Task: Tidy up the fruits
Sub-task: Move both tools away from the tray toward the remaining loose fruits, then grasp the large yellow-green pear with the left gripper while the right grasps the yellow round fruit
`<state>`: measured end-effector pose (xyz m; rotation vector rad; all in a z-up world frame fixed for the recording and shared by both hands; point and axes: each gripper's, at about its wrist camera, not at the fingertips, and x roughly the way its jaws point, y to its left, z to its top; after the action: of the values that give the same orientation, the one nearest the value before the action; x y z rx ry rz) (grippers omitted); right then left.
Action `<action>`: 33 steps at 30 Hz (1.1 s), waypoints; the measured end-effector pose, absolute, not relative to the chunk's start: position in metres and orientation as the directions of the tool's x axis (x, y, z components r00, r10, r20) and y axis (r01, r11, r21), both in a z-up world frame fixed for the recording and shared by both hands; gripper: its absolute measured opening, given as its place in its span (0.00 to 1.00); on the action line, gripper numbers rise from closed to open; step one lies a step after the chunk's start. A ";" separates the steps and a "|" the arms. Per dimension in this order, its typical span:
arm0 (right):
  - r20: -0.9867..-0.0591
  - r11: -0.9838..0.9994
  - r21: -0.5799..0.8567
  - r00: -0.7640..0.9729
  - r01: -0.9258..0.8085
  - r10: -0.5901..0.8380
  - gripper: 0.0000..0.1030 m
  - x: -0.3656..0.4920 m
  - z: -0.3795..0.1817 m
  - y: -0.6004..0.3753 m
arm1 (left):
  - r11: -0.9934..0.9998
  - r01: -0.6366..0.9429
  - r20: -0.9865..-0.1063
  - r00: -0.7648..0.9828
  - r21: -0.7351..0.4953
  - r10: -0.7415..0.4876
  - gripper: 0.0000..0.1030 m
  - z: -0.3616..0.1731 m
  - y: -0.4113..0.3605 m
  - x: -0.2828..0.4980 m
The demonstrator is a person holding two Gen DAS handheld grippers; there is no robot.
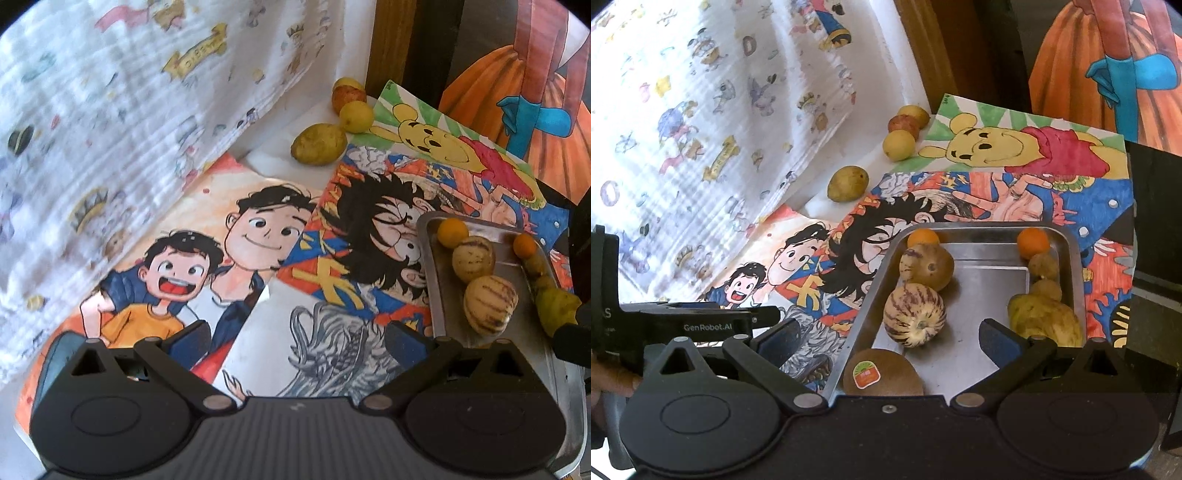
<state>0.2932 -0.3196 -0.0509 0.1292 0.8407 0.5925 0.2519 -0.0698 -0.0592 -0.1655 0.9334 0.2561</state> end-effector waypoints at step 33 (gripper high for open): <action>-0.613 0.860 0.264 0.613 -0.436 0.499 0.99 0.537 -0.033 -0.229 | 0.983 -0.160 -0.710 0.703 -0.094 0.047 0.99 -0.091 0.001 0.455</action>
<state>0.5373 -0.2287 -0.0332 0.0915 0.7340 0.5398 0.4546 0.0013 -0.0913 -0.1533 0.7841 0.1157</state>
